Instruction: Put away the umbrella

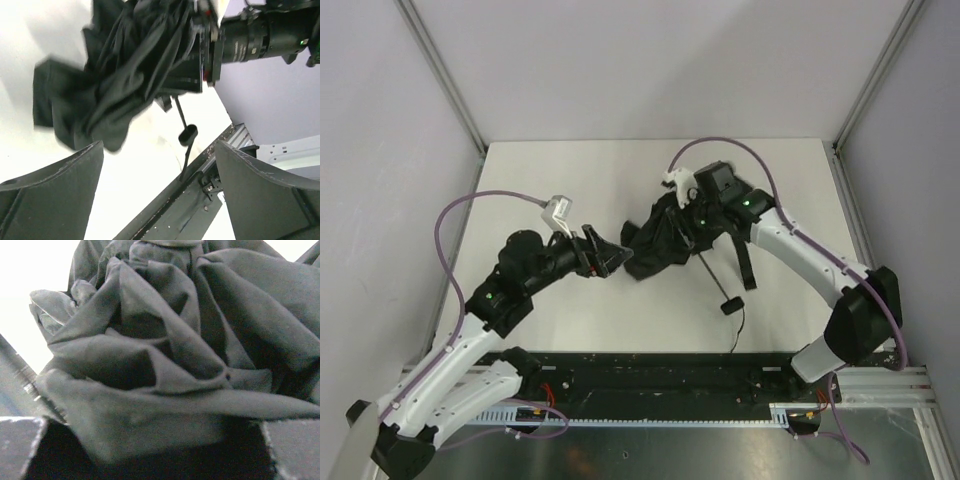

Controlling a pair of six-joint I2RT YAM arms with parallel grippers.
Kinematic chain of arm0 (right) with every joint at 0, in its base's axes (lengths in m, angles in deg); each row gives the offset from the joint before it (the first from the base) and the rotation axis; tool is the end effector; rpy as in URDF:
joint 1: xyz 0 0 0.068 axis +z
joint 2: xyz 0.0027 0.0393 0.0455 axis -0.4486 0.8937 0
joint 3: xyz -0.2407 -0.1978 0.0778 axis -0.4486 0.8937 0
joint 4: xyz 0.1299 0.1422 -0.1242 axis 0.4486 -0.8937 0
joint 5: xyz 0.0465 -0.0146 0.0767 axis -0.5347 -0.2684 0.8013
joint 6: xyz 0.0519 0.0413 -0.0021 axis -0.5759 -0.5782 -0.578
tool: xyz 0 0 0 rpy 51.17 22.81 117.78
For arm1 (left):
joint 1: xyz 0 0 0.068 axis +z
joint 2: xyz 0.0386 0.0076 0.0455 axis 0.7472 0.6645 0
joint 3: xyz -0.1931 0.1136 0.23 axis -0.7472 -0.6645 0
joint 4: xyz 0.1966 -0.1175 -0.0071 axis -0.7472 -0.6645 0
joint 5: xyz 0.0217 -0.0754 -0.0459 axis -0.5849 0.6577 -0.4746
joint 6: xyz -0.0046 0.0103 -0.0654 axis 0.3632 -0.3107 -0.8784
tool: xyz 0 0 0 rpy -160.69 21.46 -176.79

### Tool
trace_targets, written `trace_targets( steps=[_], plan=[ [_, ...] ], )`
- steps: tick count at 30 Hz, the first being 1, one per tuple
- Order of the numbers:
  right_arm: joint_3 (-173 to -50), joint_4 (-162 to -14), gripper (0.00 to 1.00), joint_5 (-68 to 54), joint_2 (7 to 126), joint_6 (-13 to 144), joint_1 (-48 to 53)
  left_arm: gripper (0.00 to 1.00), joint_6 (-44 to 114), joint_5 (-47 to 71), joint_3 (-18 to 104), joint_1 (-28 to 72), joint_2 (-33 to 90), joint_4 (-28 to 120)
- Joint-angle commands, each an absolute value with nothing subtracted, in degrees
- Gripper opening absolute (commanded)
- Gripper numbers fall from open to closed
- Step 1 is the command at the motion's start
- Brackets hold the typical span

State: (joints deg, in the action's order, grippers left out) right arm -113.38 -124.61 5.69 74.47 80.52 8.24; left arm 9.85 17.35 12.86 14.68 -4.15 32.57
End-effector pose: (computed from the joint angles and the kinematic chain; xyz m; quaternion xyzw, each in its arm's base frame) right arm 0.2456 0.1940 0.3506 -0.3951 0.8347 0.2437 0.2964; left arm 0.0963 -0.0790 0.3584 0.0516 0.7740 -0.4367 0.4556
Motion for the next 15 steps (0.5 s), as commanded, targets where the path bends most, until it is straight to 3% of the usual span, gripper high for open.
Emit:
trace_targets(
  steps=[1,4,8,15],
  plan=[
    [-120.76,-123.05,0.00,-25.61,68.83,78.00,6.99,0.97,9.16,15.52,13.76,14.97,-7.72,36.26],
    [-122.51,-118.87,0.00,-44.47,68.22,82.69,8.15,0.99,9.25,13.73,12.74,15.03,-11.36,36.30],
    [-117.71,-98.19,0.00,-68.43,70.63,101.77,12.17,0.99,8.50,11.41,10.04,14.96,-16.89,36.30],
    [-105.85,-62.81,0.00,-80.21,83.77,131.32,22.09,0.99,5.39,9.48,5.67,14.98,-26.62,35.58]
  ],
)
